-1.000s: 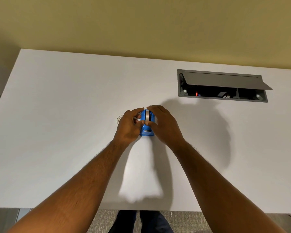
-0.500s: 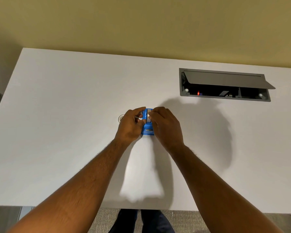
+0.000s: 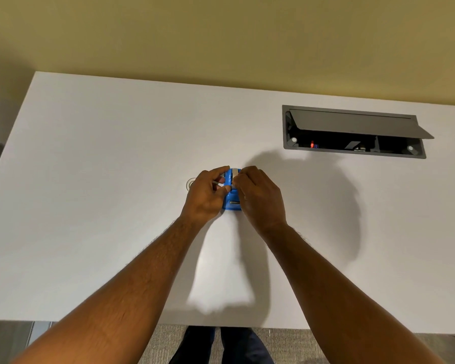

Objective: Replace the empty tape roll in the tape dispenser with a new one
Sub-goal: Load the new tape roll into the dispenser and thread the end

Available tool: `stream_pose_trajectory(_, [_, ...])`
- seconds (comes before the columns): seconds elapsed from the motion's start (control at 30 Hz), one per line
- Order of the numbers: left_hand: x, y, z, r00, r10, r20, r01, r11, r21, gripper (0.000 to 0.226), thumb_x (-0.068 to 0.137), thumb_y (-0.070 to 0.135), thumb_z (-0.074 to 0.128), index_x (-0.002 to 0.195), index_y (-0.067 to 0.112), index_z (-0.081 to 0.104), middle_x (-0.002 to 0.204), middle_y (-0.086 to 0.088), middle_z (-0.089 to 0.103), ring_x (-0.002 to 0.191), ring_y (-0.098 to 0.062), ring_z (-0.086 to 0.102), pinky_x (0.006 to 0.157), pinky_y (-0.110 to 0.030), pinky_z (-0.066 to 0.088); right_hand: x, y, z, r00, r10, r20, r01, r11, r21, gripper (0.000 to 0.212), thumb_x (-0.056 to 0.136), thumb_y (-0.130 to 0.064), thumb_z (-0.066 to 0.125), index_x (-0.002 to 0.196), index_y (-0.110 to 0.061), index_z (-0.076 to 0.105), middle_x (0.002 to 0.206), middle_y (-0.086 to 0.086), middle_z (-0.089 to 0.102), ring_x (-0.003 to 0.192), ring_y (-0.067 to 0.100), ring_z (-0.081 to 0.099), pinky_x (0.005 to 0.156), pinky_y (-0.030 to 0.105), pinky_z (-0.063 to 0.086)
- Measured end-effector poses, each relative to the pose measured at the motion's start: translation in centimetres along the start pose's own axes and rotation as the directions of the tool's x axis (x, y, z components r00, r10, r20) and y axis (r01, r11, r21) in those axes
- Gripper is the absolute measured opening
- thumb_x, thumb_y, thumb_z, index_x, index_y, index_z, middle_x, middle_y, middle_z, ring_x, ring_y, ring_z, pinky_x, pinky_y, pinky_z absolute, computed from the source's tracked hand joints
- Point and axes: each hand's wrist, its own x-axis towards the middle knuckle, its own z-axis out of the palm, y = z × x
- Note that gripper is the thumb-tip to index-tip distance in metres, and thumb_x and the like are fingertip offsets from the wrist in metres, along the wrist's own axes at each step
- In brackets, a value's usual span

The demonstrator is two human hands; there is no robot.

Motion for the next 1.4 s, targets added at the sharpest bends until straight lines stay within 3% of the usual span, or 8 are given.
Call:
stream_pose_trajectory(0.37, [0.0,0.0,0.0,1.000,0.008,0.003,-0.008,1.000,-0.010,0.046,0.089,0.014,0.070,0.134,0.021,0.060,0.121,-0.006,0.066,0.105,-0.017,0.062,0.092,-0.023,0.048,0.6,-1.0,-0.8,0.990,0.112,0.083,-0.114,0.993,0.014,0.030,0.070,-0.001,0.081,0.093,-0.002,0.062,0.086,0.015,0.063,0.066,0.023,0.060,0.056,0.027,0.047])
stream_pose_trajectory(0.5, [0.1,-0.1,0.0,1.000,0.011,0.010,-0.011,1.000,-0.009,0.047,0.088,0.014,0.071,0.134,0.020,0.060,0.122,-0.006,0.066,0.107,-0.018,0.063,0.094,-0.026,0.049,0.5,-0.9,-0.7,0.973,0.165,0.158,-0.172,0.985,0.027,0.023,0.083,0.006,0.058,0.106,0.001,0.058,0.106,0.016,0.057,0.093,0.032,0.057,0.076,0.041,0.050])
stream_pose_trajectory(0.73, [0.1,0.0,-0.1,1.000,0.019,0.004,-0.019,1.000,-0.016,0.046,0.088,0.013,0.070,0.133,0.021,0.062,0.122,-0.004,0.066,0.109,-0.018,0.063,0.096,-0.028,0.050,-0.2,-0.9,-0.7,0.902,0.397,0.168,-0.425,0.884,0.193,0.006,0.098,-0.015,0.050,0.100,-0.010,0.053,0.085,-0.009,0.048,0.061,0.006,0.046,0.055,0.010,0.033])
stream_pose_trajectory(0.87, [0.0,-0.2,-0.1,0.998,0.062,0.007,-0.062,0.998,-0.013,0.045,0.090,0.010,0.066,0.134,0.020,0.060,0.125,-0.005,0.062,0.110,-0.015,0.060,0.087,-0.008,0.041,0.0,-1.5,-0.9,0.950,0.300,0.091,-0.313,0.919,0.238,0.024,0.096,-0.029,0.044,0.102,-0.012,0.061,0.100,0.001,0.062,0.073,0.007,0.054,0.065,0.015,0.043])
stream_pose_trajectory(0.97, [-0.3,-0.2,-0.2,0.990,0.134,0.046,-0.129,0.987,-0.101,0.046,0.091,0.011,0.064,0.134,0.027,0.057,0.124,-0.007,0.057,0.112,-0.017,0.059,0.092,-0.010,0.045,0.3,-1.6,-1.2,0.963,0.256,0.085,-0.269,0.926,0.264,0.043,0.092,-0.038,0.037,0.103,-0.009,0.068,0.101,0.006,0.068,0.082,0.014,0.062,0.072,0.025,0.055])
stream_pose_trajectory(1.17, [-0.3,0.1,-0.1,0.984,0.174,0.047,-0.169,0.981,-0.094,0.039,0.091,0.021,0.069,0.125,0.037,0.057,0.120,-0.005,0.058,0.110,-0.018,0.060,0.092,-0.024,0.049,0.4,-0.7,-0.5,0.960,0.276,0.048,-0.279,0.927,0.250,0.011,0.093,-0.013,0.061,0.097,-0.009,0.070,0.095,0.005,0.069,0.081,0.018,0.063,0.072,0.026,0.053])
stream_pose_trajectory(1.27, [-0.2,0.2,-0.1,0.983,0.177,0.043,-0.173,0.982,-0.081,0.039,0.091,0.021,0.069,0.124,0.038,0.057,0.117,-0.001,0.058,0.109,-0.019,0.060,0.092,-0.025,0.051,1.0,-0.7,-0.9,0.966,0.254,0.039,-0.257,0.940,0.223,0.012,0.090,-0.013,0.059,0.085,-0.009,0.068,0.082,0.005,0.067,0.069,0.018,0.059,0.062,0.025,0.045])
stream_pose_trajectory(1.4, [-0.1,0.0,-0.1,0.986,0.160,0.041,-0.157,0.986,-0.061,0.038,0.092,0.024,0.069,0.124,0.038,0.057,0.117,0.000,0.057,0.107,-0.017,0.060,0.089,-0.020,0.049,1.6,-0.6,-1.5,0.971,0.214,0.104,-0.231,0.953,0.196,0.016,0.089,-0.016,0.057,0.087,-0.004,0.067,0.083,0.012,0.067,0.071,0.023,0.060,0.065,0.027,0.042])
